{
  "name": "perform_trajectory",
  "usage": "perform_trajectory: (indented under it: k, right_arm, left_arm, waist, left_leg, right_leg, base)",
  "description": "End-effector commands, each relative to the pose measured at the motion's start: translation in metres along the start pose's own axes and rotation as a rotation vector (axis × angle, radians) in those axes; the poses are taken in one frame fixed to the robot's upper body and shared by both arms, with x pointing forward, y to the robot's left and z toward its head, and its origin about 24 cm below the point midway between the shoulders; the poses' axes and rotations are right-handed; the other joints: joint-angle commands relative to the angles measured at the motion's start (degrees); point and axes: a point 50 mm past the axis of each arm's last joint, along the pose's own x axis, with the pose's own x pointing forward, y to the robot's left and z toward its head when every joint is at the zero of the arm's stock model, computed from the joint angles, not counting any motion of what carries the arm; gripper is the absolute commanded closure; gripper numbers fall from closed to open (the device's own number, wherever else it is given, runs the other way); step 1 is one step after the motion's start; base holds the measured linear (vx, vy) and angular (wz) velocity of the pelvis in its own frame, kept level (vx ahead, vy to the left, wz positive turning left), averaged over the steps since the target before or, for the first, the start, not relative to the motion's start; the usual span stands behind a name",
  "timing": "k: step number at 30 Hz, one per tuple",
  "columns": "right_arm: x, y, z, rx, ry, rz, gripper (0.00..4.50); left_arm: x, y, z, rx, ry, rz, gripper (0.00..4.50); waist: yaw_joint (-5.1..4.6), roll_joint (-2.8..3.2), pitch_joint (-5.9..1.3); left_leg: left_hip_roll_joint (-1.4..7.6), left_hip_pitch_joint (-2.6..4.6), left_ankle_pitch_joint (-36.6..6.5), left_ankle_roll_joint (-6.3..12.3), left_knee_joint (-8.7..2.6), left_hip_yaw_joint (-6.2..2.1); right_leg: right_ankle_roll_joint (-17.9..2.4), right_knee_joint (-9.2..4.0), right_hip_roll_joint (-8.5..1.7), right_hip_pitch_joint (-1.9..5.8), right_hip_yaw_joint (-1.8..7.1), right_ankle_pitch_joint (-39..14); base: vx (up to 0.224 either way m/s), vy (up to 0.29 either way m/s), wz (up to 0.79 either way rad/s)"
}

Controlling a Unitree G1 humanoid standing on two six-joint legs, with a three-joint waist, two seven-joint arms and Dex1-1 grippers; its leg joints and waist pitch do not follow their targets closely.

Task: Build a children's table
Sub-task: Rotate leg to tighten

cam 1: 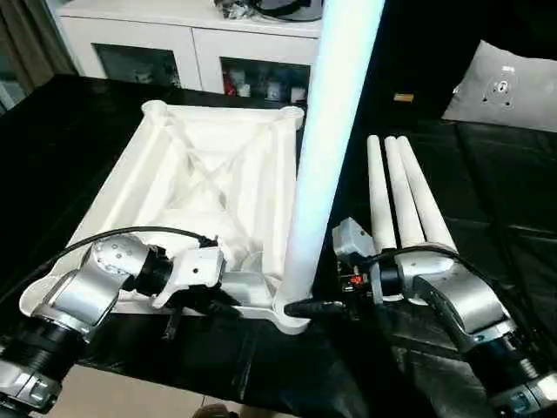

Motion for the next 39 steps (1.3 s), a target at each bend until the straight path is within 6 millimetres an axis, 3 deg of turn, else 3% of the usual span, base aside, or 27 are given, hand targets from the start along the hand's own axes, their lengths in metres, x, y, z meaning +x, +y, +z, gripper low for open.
perform_trajectory:
  k: [1, 10, 19, 20, 24, 26, 28, 29, 31, 34, 35, 38, 39]
  right_arm:
    - [0.001, -0.001, 0.000, 0.014, 0.011, 0.029, 1.03]
    - [0.000, 0.000, -0.004, 0.038, 0.027, 0.056, 1.84]
    - [0.006, 0.007, -0.008, 0.074, 0.004, 0.077, 2.11]
    - [0.009, 0.009, -0.009, 0.098, -0.013, 0.071, 2.12]
    - [0.018, 0.015, -0.014, 0.127, -0.049, 0.024, 2.12]
    - [0.030, 0.019, -0.022, 0.154, -0.086, -0.098, 2.12]
    - [0.036, 0.018, -0.026, 0.165, -0.101, -0.178, 2.12]
    - [0.040, 0.018, -0.028, 0.176, -0.115, -0.222, 2.12]
    - [0.047, 0.016, -0.031, 0.211, -0.135, -0.317, 2.12]
    - [0.053, 0.015, -0.031, 0.239, -0.151, -0.373, 2.12]
    - [0.058, 0.012, -0.030, 0.268, -0.170, -0.423, 2.13]
    - [0.065, 0.008, -0.028, 0.303, -0.195, -0.500, 2.13]
    - [0.072, 0.000, -0.027, 0.365, -0.218, -0.602, 2.13]
  left_arm:
    - [0.004, 0.000, 0.007, 0.044, -0.002, -0.065, 4.50]
    - [0.002, 0.000, 0.004, 0.039, 0.010, -0.066, 4.50]
    - [0.001, -0.002, 0.003, 0.018, 0.000, -0.053, 4.50]
    - [0.002, -0.001, 0.003, -0.002, -0.016, -0.016, 4.50]
    - [0.005, 0.001, 0.006, -0.055, -0.054, 0.104, 4.50]
    - [0.011, 0.003, 0.010, -0.148, -0.103, 0.256, 4.50]
    - [0.015, 0.002, 0.013, -0.181, -0.126, 0.321, 4.50]
    - [0.017, 0.002, 0.014, -0.191, -0.132, 0.345, 4.50]
    - [0.024, 0.001, 0.019, -0.239, -0.156, 0.429, 4.50]
    - [0.030, 0.000, 0.022, -0.277, -0.168, 0.489, 4.50]
    - [0.036, 0.001, 0.026, -0.303, -0.175, 0.539, 4.50]
    - [0.043, 0.004, 0.034, -0.339, -0.189, 0.624, 4.50]
    - [0.051, 0.010, 0.044, -0.366, -0.198, 0.725, 4.50]
  waist:
    - [-0.22, 0.34, -3.52]
    - [-0.20, 0.35, -3.43]
    - [-0.15, 0.56, -3.41]
    - [-0.26, 0.78, -3.38]
    - [-0.37, 0.70, -3.34]
    - [-0.53, 0.57, -2.91]
    - [-1.09, 0.18, -2.43]
    - [-1.28, 0.25, -2.41]
    - [-2.52, 0.27, -2.21]
    - [-3.36, 0.29, -2.23]
    - [-3.49, 0.42, -2.36]
    - [-3.81, 0.51, -2.48]
    - [-4.13, 0.64, -2.51]
  left_leg:
    - [3.31, 0.10, -6.7, 2.47, -4.12, -0.83]
    - [3.32, 0.05, -6.7, 2.33, -4.14, -0.86]
    - [3.37, 0.15, -7.5, 2.01, -4.23, -0.89]
    - [3.45, 0.12, -7.6, 1.80, -4.30, -0.92]
    - [3.44, 0.12, -8.4, 1.41, -4.40, -0.94]
    - [3.42, 0.20, -11.0, 0.57, -4.57, -0.97]
    - [2.76, 0.51, -15.0, 0.01, -4.81, -1.27]
    - [2.80, 0.45, -15.2, -0.16, -4.89, -1.45]
    - [2.61, 0.81, -17.5, -0.35, -4.76, -1.62]
    - [2.32, 0.96, -18.5, 0.21, -4.59, -1.75]
    - [2.32, 0.76, -18.3, 0.54, -4.71, -1.84]
    - [2.48, 0.57, -18.4, 0.73, -4.95, -1.96]
    - [2.71, 0.79, -19.0, 0.47, -5.05, -1.89]
  right_leg:
    - [-12.5, -3.57, -5.02, 3.20, 3.30, -11.6]
    - [-11.8, -3.76, -5.00, 3.08, 3.33, -13.4]
    - [-11.8, -3.85, -4.99, 3.05, 3.32, -13.7]
    - [-12.0, -3.72, -4.89, 3.11, 3.33, -12.9]
    - [-12.2, -3.75, -4.96, 3.10, 3.32, -13.3]
    - [-11.1, -4.47, -5.23, 2.81, 3.45, -18.8]
    - [-7.0, -5.81, -5.16, 2.72, 3.08, -30.8]
    - [-6.1, -5.84, -5.27, 2.77, 3.09, -32.4]
    - [-3.8, -6.67, -5.21, 2.17, 2.75, -37.6]
    - [-2.8, -7.29, -4.96, 1.85, 2.50, -39.3]
    - [-2.5, -7.29, -4.93, 2.10, 2.43, -38.8]
    - [-3.1, -7.23, -4.84, 2.22, 2.29, -36.3]
    - [-4.0, -7.07, -4.73, 1.97, 2.43, -34.2]
  base:
    - [0.000, 0.000, 0.00]
    - [0.000, 0.000, 0.00]
    - [0.000, 0.000, 0.00]
    - [0.000, 0.000, 0.00]
    - [0.000, 0.000, 0.00]
    - [0.000, 0.000, 0.00]
    - [0.000, 0.000, 0.00]
    - [0.000, 0.000, 0.00]
    - [0.000, 0.000, 0.00]
    - [0.000, 0.000, 0.00]
    - [0.000, 0.000, 0.00]
    - [0.000, 0.000, 0.00]
    - [0.000, 0.000, 0.00]
